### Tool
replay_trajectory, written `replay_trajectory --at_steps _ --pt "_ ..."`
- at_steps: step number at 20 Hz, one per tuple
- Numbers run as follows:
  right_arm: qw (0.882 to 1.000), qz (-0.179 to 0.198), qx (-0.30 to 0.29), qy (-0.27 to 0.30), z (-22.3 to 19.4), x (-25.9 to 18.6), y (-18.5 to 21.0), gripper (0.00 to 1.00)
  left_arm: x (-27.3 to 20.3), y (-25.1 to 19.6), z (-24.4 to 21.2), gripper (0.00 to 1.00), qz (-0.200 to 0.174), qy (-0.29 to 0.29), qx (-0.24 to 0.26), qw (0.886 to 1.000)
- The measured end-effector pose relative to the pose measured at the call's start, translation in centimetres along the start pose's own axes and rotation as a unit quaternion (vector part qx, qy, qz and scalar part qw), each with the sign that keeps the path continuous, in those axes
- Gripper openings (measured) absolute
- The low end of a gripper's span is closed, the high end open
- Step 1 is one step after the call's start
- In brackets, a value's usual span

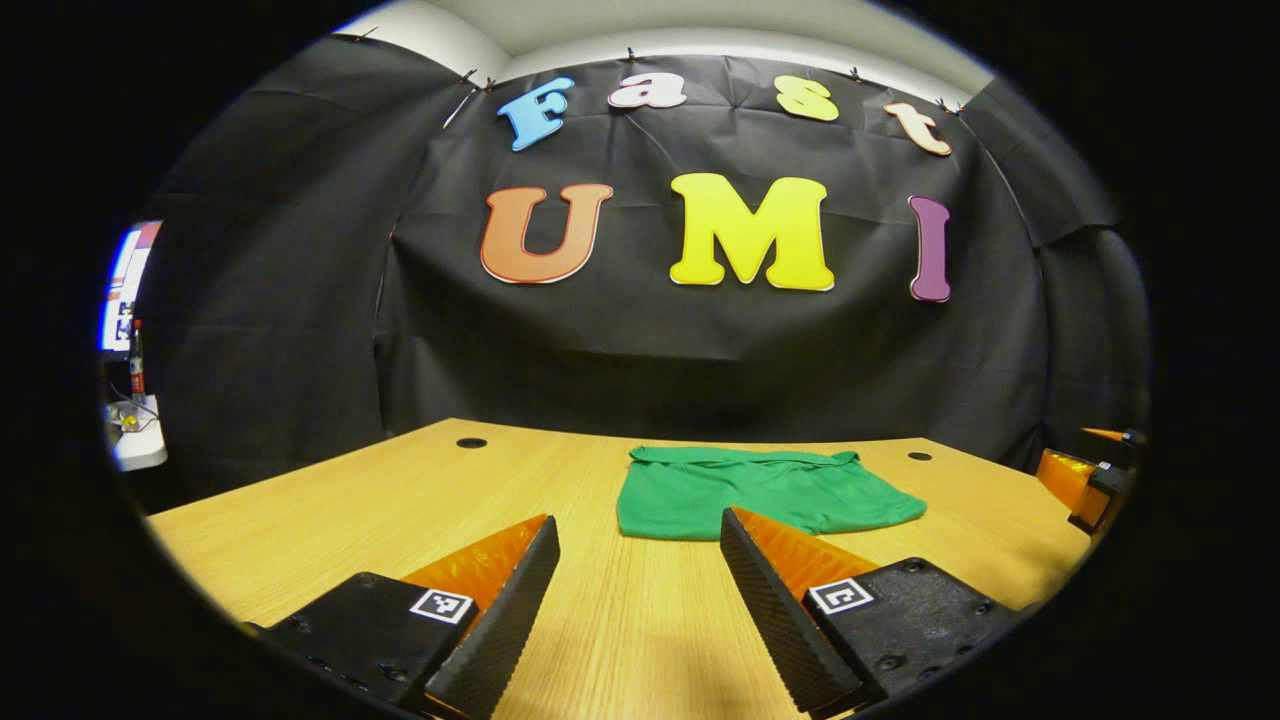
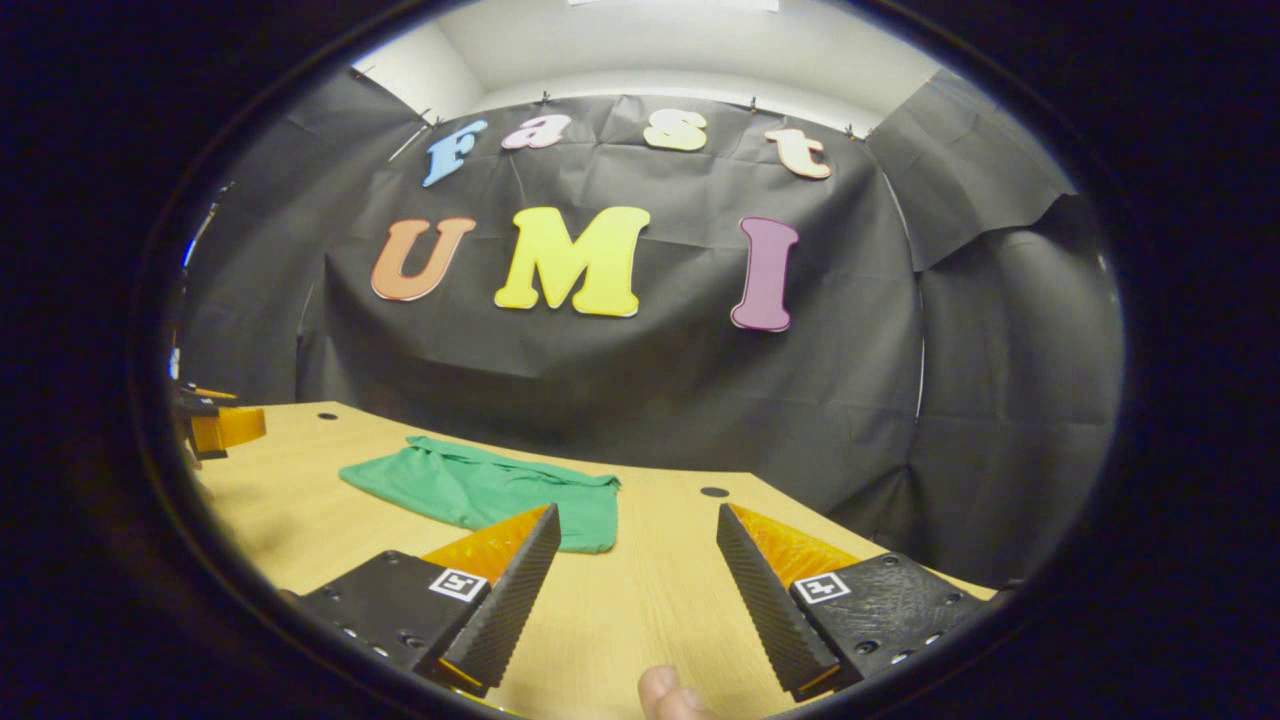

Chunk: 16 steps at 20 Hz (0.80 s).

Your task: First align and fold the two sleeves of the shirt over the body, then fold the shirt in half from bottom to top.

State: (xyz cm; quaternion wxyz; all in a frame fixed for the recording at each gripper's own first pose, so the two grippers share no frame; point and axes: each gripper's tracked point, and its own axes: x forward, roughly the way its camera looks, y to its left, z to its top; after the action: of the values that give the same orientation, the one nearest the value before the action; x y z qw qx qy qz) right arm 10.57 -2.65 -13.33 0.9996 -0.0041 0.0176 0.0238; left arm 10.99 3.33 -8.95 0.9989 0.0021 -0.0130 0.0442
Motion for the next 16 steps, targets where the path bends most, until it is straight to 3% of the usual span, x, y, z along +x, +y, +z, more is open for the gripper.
replay_trajectory --at_steps 6,9,16 --pt "0.999 0.035 -0.024 -0.005 2.1 -8.8 1.3 0.95 -7.7 0.1 0.4 1.0 -0.009 0.025 -0.001 1.0" --pt "0.998 0.048 -0.031 -0.023 3.2 -12.8 1.6 0.95 -11.2 0.4 1.5 1.0 -0.008 0.01 0.004 1.0" --pt "0.997 0.018 -0.014 -0.072 5.8 -19.6 1.0 0.95 -17.0 -1.2 4.0 1.0 -0.024 -0.027 0.039 0.999"
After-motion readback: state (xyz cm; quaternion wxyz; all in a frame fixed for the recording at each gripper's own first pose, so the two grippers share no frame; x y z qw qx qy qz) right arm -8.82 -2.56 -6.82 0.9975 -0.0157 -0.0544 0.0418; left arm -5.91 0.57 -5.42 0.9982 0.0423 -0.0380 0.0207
